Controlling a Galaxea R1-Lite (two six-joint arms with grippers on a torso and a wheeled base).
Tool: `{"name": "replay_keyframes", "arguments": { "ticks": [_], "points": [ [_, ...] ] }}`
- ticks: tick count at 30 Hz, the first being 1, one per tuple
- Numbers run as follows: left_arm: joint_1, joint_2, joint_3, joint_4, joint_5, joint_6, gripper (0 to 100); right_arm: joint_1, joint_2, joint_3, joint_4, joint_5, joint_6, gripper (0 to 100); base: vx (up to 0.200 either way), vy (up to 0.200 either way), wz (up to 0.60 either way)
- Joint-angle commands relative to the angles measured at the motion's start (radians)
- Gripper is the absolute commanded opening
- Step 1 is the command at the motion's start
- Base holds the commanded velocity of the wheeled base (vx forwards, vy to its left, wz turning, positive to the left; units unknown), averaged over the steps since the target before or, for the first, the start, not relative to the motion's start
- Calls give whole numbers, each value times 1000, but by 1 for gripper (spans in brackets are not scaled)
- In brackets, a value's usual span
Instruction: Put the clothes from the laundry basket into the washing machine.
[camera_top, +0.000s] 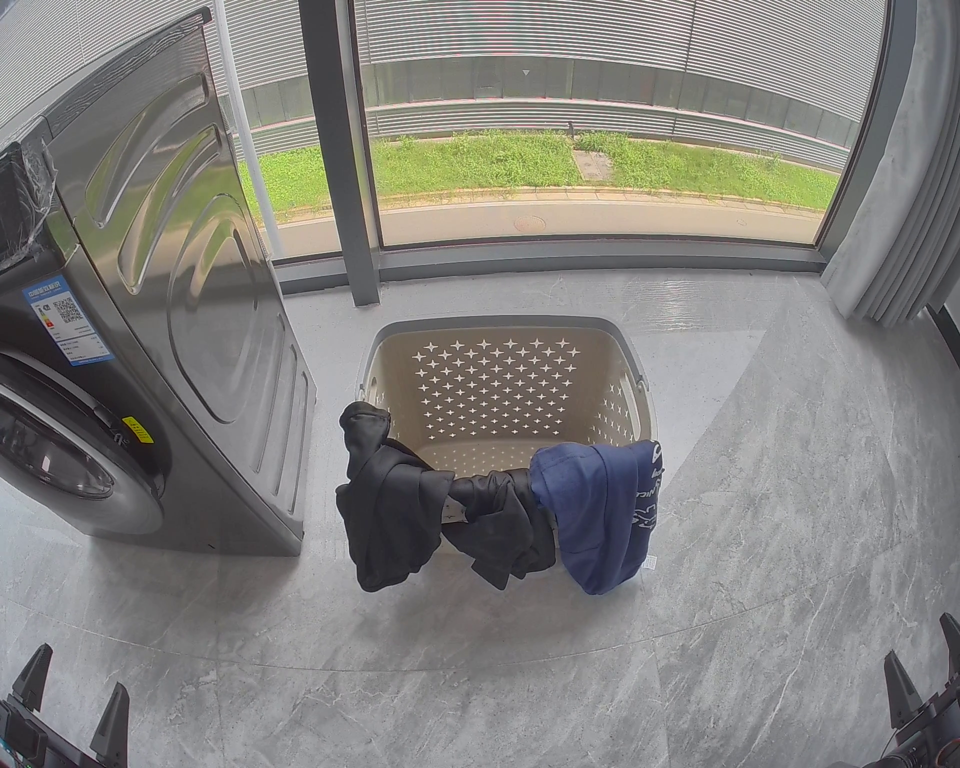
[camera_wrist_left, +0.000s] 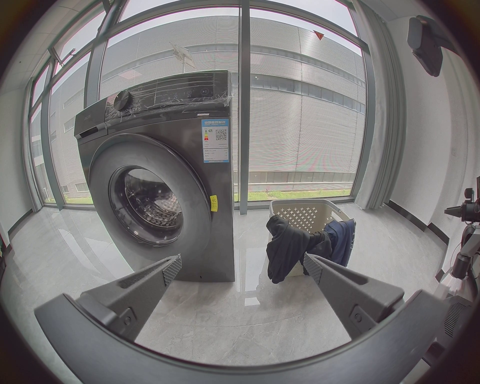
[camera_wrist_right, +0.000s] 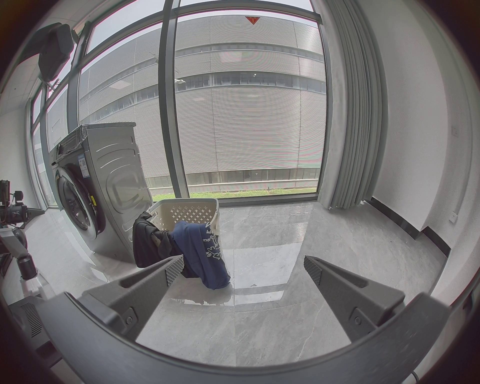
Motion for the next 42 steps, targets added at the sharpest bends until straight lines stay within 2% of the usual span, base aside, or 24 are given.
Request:
{"name": "replay_keyframes", "arguments": {
  "ticks": [1, 13, 19, 28, 40, 42],
  "points": [
    [0, -13, 16, 0, 0, 0, 100, 0, -12, 18, 0, 0, 0, 100, 0, 0, 0],
    [0, -13, 16, 0, 2, -1, 100, 0, -12, 18, 0, 0, 0, 100, 200, 0, 0],
    [0, -13, 16, 0, 0, -1, 100, 0, -12, 18, 0, 0, 0, 100, 0, 0, 0],
    [0, -13, 16, 0, 0, -1, 100, 0, -12, 18, 0, 0, 0, 100, 0, -200, 0],
    [0, -13, 16, 0, 0, -3, 100, 0, -12, 18, 0, 0, 0, 100, 0, 0, 0],
    [0, -13, 16, 0, 0, -1, 100, 0, -12, 18, 0, 0, 0, 100, 200, 0, 0]
  ]
}}
